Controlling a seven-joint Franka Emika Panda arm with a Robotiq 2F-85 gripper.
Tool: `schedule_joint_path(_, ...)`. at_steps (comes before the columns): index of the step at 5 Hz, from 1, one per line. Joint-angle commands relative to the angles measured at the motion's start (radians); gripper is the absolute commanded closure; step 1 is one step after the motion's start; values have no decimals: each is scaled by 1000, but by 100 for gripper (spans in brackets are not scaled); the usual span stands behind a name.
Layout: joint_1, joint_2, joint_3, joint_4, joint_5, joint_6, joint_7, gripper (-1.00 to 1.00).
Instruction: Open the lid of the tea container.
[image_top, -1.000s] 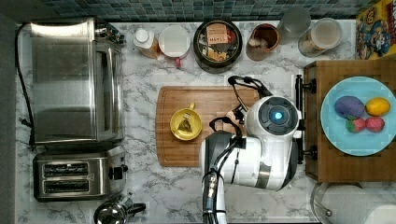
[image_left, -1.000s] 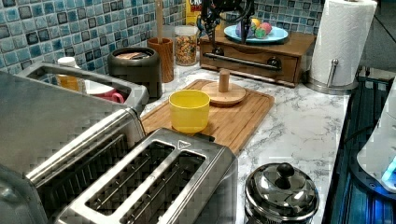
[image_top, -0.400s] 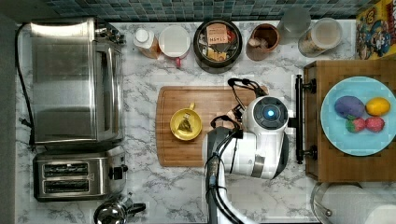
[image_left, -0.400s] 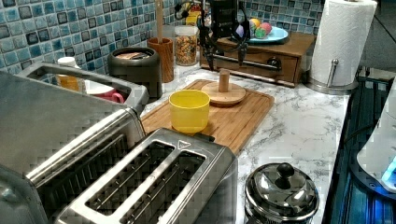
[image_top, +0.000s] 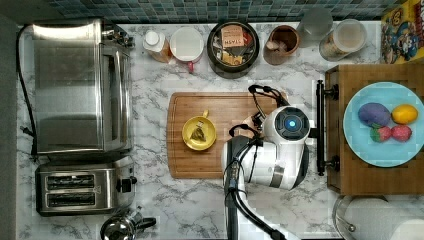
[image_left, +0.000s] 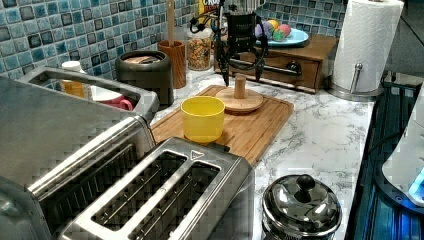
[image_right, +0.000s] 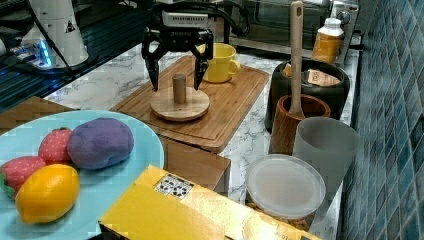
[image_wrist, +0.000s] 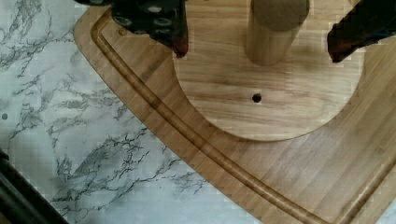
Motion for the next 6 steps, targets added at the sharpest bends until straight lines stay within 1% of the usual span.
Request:
schedule_joint_path(1, -5, 41, 18, 3, 70, 0, -24, -100)
schedule_joint_path(2, -7, 51, 22, 16, 75, -7, -20, -100)
schedule_joint_path(3, 1, 35, 15, -5, 35, 31, 42, 100)
schedule_joint_path(4, -7, 34, 19, -1, 46, 27, 41, 100)
schedule_joint_path(5, -3, 40, 16, 12, 41, 8, 47, 100)
schedule_joint_path(6, 13, 11, 18, 44, 23, -45, 36, 100)
